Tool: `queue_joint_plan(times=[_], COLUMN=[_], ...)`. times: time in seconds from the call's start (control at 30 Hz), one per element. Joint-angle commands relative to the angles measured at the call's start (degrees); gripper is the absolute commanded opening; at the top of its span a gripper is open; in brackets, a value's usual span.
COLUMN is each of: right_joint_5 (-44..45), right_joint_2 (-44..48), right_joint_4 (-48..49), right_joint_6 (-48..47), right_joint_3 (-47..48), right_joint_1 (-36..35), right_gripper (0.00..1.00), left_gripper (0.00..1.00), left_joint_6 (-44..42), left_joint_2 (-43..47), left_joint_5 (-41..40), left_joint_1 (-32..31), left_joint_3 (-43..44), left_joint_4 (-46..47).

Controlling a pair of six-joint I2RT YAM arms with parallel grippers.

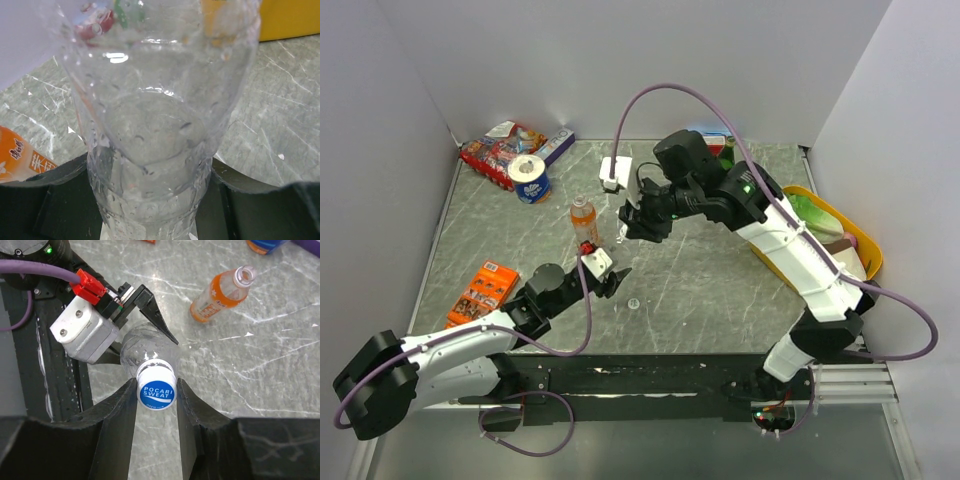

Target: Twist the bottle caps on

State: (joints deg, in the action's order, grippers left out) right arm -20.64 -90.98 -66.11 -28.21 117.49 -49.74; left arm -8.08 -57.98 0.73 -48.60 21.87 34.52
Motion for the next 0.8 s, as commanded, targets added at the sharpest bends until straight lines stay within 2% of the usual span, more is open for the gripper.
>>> queue_joint_plan(times=[0.0, 0.33, 0.63, 0.77], right_joint_5=[-3.00, -2.21, -0.98, -1.15], right_joint_2=[-4.11, -7.54, -8.69, -8.43], right_joint_4=[-10.17, -17.12, -19.76, -19.94], right_joint_6=[-0.79, -10.72, -14.16, -14.42], right_joint_3=[4.67, 8.19, 10.74, 10.30], right_joint_1=[-1.42, -3.17, -4.67, -4.84], right_gripper=[0.32, 0.36, 0.37, 0.43], left_gripper=[0.01, 0.01, 0.01, 0.01], left_joint_6=[3.68, 0.43, 1.48, 1.40], left_joint_2=[1.64, 2.52, 3.31, 3.75], left_joint_5=[-1.79, -0.48, 0.23, 1.20], left_joint_1=[-0.18, -0.18, -0.27, -0.18], left_joint_3=[0.02, -2.88, -4.81, -6.04], left_joint_4=[9.77, 10.65, 12.32, 12.76])
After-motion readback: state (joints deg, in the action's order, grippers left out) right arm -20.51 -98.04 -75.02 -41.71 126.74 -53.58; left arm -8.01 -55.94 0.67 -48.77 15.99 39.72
